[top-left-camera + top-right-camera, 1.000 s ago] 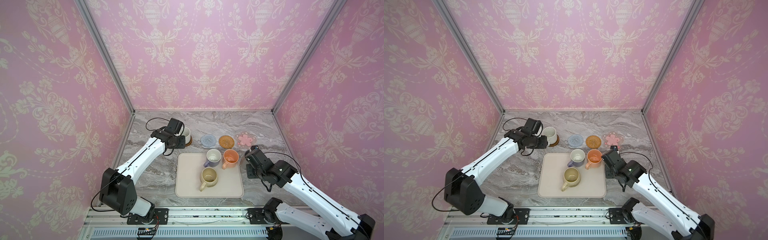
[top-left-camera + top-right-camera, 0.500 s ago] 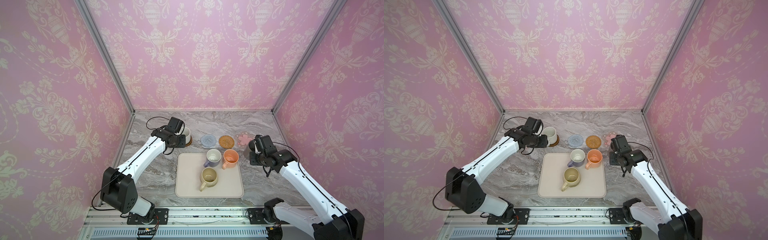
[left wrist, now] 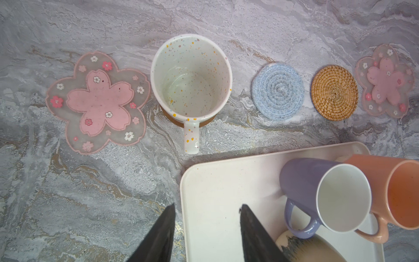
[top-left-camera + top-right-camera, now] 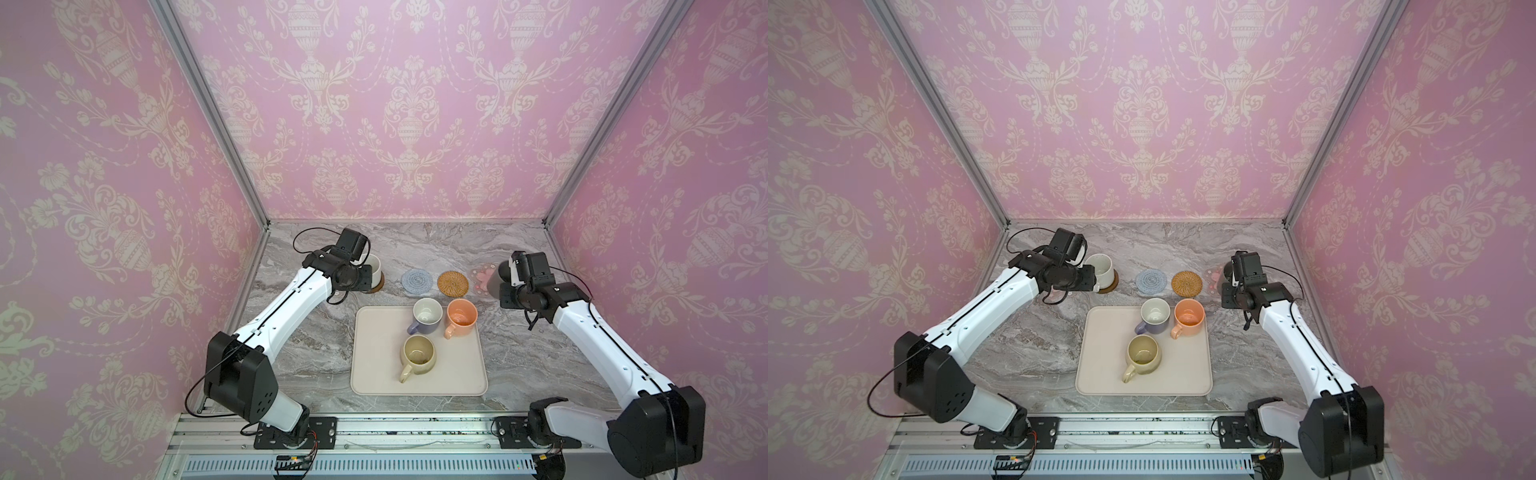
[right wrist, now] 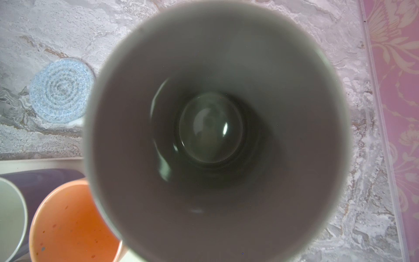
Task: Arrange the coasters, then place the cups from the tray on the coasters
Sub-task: 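Carry the grey mug with the right gripper toward the wicker and pink coasters, then lower the grey mug onto the far pink flower coaster and open right gripper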
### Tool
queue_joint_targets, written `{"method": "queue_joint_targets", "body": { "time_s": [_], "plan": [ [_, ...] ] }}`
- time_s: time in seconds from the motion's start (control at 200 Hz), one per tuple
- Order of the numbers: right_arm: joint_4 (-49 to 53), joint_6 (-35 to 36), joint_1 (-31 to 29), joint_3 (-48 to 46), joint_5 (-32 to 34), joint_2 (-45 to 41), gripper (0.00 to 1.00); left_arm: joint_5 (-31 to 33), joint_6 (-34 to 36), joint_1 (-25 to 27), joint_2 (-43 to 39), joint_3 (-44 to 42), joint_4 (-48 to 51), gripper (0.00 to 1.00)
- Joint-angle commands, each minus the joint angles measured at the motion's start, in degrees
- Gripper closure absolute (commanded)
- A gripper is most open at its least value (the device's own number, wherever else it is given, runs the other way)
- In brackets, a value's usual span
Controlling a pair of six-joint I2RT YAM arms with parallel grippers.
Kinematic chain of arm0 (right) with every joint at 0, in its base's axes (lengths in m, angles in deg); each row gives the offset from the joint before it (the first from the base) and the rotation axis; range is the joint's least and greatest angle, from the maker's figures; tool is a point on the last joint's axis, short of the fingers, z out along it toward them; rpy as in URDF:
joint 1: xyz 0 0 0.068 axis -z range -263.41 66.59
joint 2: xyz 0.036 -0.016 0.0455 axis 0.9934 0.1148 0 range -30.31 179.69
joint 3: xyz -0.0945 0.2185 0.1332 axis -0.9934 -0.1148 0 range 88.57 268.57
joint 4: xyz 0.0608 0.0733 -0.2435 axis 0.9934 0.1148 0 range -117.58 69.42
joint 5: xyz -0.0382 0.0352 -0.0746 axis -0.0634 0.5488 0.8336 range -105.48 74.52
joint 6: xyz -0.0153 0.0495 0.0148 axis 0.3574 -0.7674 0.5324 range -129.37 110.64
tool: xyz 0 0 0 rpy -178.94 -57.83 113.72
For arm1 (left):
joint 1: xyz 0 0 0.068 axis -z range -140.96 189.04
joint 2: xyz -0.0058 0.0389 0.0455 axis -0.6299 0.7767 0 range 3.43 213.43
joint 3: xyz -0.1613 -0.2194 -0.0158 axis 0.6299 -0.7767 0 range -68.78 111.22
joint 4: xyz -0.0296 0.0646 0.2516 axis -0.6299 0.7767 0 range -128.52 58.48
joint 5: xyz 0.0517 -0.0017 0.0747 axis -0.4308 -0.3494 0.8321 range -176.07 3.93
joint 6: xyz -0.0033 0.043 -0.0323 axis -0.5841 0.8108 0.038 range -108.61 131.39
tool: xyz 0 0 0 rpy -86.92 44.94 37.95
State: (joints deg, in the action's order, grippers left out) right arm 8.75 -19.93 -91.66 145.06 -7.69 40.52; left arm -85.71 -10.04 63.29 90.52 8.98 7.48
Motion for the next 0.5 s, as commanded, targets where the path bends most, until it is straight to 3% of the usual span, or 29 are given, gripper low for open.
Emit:
{"method": "queue_joint_targets", "body": {
  "time_s": [0.0,0.495],
  "plan": [
    [-6.13,1.02,1.36,3.14,-2.21,0.97,1.00,1.76,1.89,0.35,0.78,2.17,2.38,0.50],
    [-9.98,3.02,2.79,6.16,-0.79,10.44,1.00,3.36,2.36,0.36,2.18,3.27,3.46,0.50]
  ]
}}
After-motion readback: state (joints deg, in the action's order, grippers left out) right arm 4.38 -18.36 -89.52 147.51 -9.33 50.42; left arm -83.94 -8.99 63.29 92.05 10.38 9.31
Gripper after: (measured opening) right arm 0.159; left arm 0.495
